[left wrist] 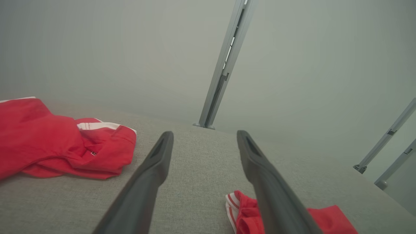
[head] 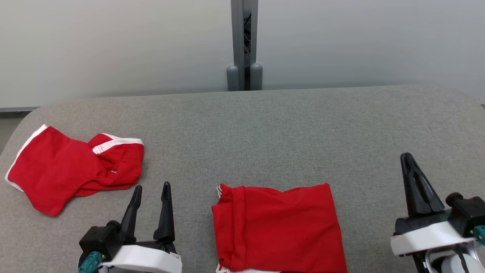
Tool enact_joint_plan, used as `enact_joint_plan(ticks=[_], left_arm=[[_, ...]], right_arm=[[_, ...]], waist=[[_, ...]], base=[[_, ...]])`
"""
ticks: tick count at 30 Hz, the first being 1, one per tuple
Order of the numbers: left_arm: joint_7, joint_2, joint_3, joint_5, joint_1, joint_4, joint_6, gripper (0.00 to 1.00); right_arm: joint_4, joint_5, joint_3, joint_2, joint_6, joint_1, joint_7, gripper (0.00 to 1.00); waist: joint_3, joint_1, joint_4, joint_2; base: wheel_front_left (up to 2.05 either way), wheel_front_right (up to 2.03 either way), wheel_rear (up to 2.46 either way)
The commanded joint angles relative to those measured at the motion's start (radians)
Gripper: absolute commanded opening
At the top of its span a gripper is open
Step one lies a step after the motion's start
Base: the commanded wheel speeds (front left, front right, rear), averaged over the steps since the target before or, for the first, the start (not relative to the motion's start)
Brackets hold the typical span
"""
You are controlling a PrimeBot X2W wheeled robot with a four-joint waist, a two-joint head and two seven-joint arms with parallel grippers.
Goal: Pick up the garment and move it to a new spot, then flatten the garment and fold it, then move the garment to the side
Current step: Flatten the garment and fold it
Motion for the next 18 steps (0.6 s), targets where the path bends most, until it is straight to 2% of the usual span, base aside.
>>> enact_joint_plan(ticks=[1, 2, 3, 4, 18], left_arm=[[-0.004, 0.004, 0.001, -0.003, 0.012, 0.004, -0.001, 1.00], [-0.004, 0.004, -0.002, -0.003, 0.017, 0.006, -0.001, 1.00], [-0.004, 0.003, -0.004, -0.003, 0.020, 0.007, -0.001, 1.00], [-0.004, 0.003, -0.004, -0.004, 0.019, 0.007, -0.001, 1.00], [-0.004, 0.004, -0.011, 0.036, 0.035, 0.000, 0.001, 1.00]], right_arm=[[0.003, 0.003, -0.011, 0.001, 0.002, 0.014, -0.001, 0.00], [0.004, 0.008, -0.018, 0.006, 0.002, 0.019, -0.001, 0.09], [0.005, 0.014, -0.027, 0.010, 0.002, 0.025, -0.001, 0.45], [0.011, 0.019, -0.034, 0.015, 0.002, 0.032, 0.001, 1.00], [0.043, -0.001, -0.044, 0.030, 0.002, 0.044, -0.001, 1.00]], waist=[[-0.003, 0.0000, -0.005, 0.0000], [-0.004, 0.0000, -0.007, 0.0000], [-0.004, 0.0000, -0.010, 0.0000], [-0.004, 0.0000, -0.012, 0.0000], [-0.009, 0.0000, -0.013, 0.0000]], base=[[0.00, 0.00, 0.00], [0.00, 0.00, 0.00], [0.00, 0.00, 0.00], [0.00, 0.00, 0.00], [0.00, 0.00, 0.00]])
